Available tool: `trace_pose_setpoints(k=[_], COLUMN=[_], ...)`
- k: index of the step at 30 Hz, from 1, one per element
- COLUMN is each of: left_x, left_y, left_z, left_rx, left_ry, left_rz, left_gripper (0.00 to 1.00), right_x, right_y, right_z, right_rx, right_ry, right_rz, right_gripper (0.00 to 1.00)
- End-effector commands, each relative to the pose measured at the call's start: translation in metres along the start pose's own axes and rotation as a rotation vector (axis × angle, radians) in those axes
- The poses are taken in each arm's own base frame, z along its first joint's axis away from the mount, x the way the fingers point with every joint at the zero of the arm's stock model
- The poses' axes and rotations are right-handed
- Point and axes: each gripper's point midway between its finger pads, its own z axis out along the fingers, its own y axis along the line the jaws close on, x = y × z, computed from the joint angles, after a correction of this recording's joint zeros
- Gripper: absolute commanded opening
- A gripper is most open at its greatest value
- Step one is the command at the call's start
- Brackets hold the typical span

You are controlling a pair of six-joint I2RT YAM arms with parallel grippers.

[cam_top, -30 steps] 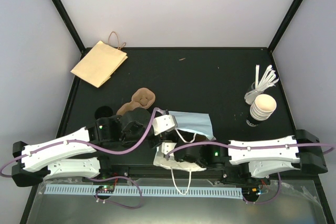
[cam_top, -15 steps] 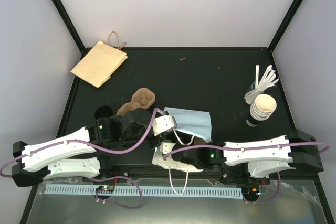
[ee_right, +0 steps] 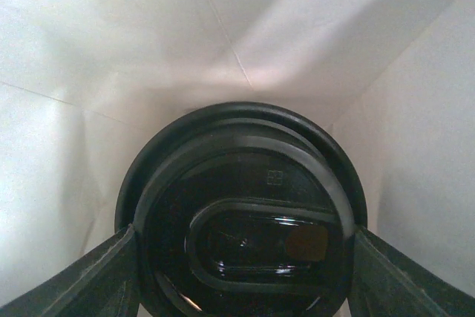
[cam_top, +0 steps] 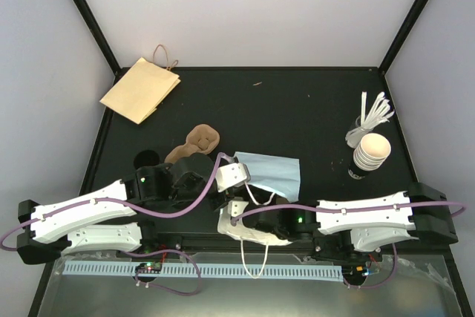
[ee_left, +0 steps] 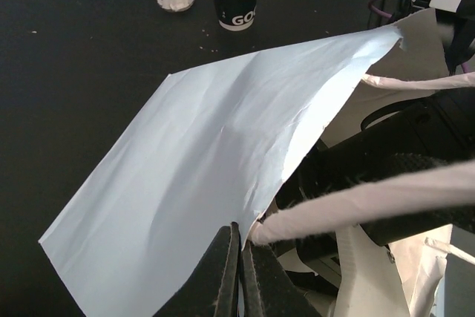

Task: Pack the takeout coffee

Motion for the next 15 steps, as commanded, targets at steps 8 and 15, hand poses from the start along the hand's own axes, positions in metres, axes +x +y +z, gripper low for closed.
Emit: trace_pose_setpoints(k=[8, 15], left_x=[-0.023, -0.02], left_y=[-0.005, -0.002], left_z=[-0.006, -0.005], left_rx=[0.021, 0.0], left_ry=[-0.076, -0.059], left_rz=[-0.004, -0.003], left_gripper=[0.02, 0.02], right_x=[0.024, 0.033], right_y=[0.01, 0.01], right_z=[0.002, -0.006], right_rx=[-0.053, -0.07], right_ry=[0.137, 0.152], right_rz=[-0.054, -0.031], right_gripper=[0.56, 0.56])
